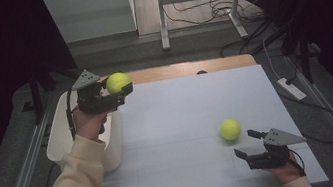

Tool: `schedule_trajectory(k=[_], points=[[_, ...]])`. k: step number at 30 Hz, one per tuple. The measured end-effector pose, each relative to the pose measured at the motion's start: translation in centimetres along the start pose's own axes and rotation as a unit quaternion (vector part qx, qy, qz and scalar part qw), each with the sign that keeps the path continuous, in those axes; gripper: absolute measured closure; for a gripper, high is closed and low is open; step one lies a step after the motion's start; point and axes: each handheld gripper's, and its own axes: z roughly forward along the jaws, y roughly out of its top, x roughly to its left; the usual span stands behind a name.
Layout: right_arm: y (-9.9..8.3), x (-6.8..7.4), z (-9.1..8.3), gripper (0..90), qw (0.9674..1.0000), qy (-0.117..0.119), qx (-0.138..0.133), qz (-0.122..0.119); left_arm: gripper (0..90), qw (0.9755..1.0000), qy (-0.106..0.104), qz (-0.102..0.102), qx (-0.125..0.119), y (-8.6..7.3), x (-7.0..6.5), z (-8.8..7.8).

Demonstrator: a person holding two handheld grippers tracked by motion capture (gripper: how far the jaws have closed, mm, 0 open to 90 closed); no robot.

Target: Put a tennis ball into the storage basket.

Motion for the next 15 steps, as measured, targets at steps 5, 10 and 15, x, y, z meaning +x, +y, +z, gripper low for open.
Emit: schedule_trajectory(k=[5, 10, 15], points=[[0.02, 0.00, 0.00, 14.2, 1.0000, -0.001, 0.001, 0.000, 26.4, 1.0000, 0.005, -0.001, -0.001, -0.01, 0.28, -0.36], [0.02, 0.02, 0.01, 14.2, 1.0000, -0.001, 0.001, -0.001, 26.4, 0.9999, 0.011, -0.003, -0.001, -0.01, 0.57, -0.63], [0.03, 0.01, 0.01, 14.2, 1.0000, -0.001, 0.001, -0.001, 26.4, 0.9998, 0.020, -0.005, -0.005, -0.07, 1.02, -0.92]])
